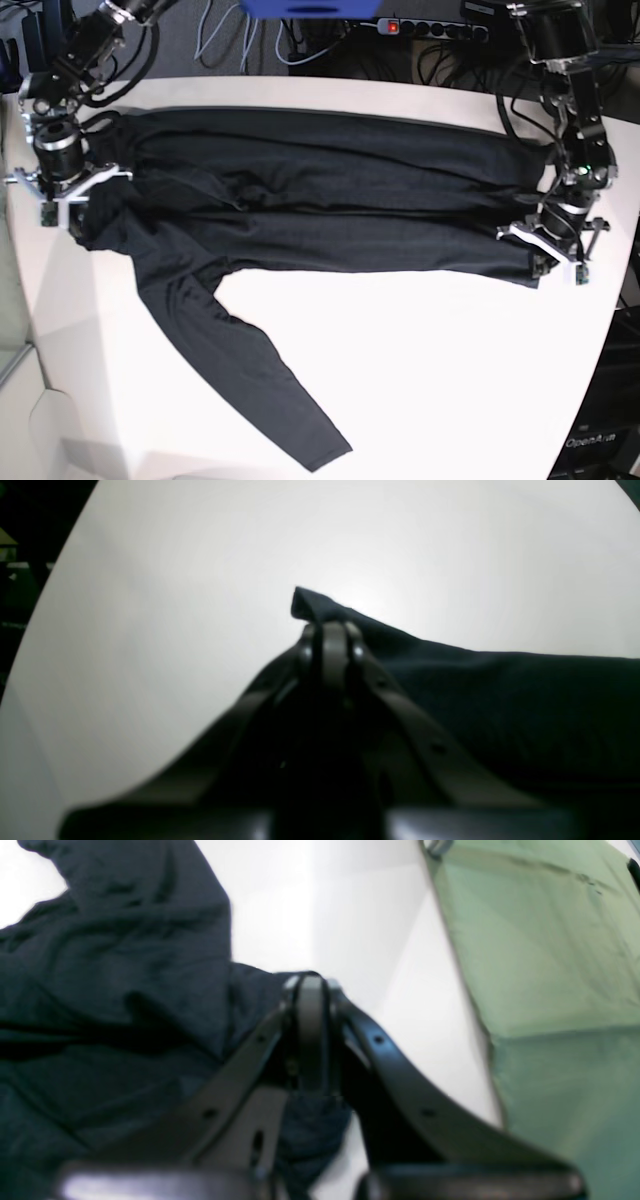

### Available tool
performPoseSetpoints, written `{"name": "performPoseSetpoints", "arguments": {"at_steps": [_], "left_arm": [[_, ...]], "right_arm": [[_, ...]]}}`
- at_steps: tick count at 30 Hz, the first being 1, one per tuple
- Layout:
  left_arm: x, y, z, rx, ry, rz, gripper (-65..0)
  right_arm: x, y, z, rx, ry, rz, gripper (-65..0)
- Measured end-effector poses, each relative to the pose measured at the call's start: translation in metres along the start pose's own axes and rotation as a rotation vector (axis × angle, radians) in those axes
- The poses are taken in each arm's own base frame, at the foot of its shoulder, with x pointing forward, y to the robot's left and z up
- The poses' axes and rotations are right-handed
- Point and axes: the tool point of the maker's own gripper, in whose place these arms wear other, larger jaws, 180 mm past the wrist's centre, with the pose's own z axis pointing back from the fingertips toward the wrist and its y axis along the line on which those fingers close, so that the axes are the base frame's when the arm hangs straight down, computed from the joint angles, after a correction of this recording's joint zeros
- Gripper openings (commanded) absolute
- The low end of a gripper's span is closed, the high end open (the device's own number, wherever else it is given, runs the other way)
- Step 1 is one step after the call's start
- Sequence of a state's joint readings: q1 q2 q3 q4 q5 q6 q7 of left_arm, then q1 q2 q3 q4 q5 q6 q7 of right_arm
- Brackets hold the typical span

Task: Fold the T-shirt properly
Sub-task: 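Pull the folded shirt toward the robot with both grippers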

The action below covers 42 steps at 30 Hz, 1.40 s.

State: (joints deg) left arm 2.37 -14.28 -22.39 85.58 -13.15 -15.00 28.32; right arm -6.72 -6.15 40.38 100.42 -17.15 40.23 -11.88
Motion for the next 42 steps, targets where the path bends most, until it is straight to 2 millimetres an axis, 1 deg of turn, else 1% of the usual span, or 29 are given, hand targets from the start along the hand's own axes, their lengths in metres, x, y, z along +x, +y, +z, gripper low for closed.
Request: {"name": "performPoseSetpoints", "arguments": {"at_steps": [2, 4, 8, 11, 13, 15, 17, 19, 22, 26, 32, 35, 39, 42], "left_arm": [[0.000, -0.001, 0.000, -0.001, 0.001, -0.001, -65.0], [0.000, -0.003, 0.000, -0.004, -0.001, 0.004, -65.0], [-0.005, -0.011, -0.002, -0.015, 0.005, 0.026, -65.0], [-0.004, -0.013, -0.002, -0.021, 0.003, 0.023, -65.0], [-0.004, -0.012, -0.002, -0.017, 0.003, 0.025, -65.0], [-0.004, -0.011, -0.002, -0.014, 0.002, 0.024, -65.0], [-0.003, -0.011, -0.002, -0.014, 0.001, 0.024, -65.0], [-0.003, -0.011, -0.002, -0.014, 0.001, 0.024, -65.0], [-0.003, -0.011, -0.002, -0.016, 0.000, 0.023, -65.0], [-0.003, -0.011, -0.002, -0.017, 0.000, 0.023, -65.0], [-0.003, -0.011, -0.002, -0.016, 0.000, 0.023, -65.0], [-0.003, -0.011, -0.002, -0.015, 0.000, 0.024, -65.0], [-0.003, -0.010, -0.002, -0.014, -0.001, 0.023, -65.0], [-0.002, -0.009, -0.002, -0.014, -0.001, 0.021, -65.0]], "right_arm": [[-0.004, 0.016, -0.002, 0.041, 0.028, 0.051, -64.7], [-0.012, 0.025, -0.003, 0.059, 0.074, 0.110, -64.7], [-0.008, 0.027, -0.006, 0.060, 0.069, 0.128, -64.6], [-0.008, 0.026, -0.006, 0.060, 0.070, 0.130, -64.0], [-0.009, 0.026, -0.006, 0.060, 0.071, 0.131, -60.3], [-0.009, 0.027, -0.007, 0.061, 0.071, 0.128, -53.7], [-0.010, 0.029, -0.015, 0.069, 0.074, 0.109, -46.3], [-0.014, 0.033, -0.023, 0.083, 0.084, 0.084, -40.4], [-0.010, 0.035, -0.030, 0.088, 0.076, 0.071, -36.5], [0.001, 0.034, -0.039, 0.083, 0.059, 0.059, -36.5], [0.002, 0.038, -0.059, 0.107, 0.147, -0.020, -36.6], [0.005, 0.040, -0.061, 0.115, 0.140, -0.044, -36.6], [0.002, 0.040, -0.060, 0.116, 0.155, -0.044, -36.6], [-0.001, 0.045, -0.061, 0.127, 0.156, -0.057, -36.5]]}}
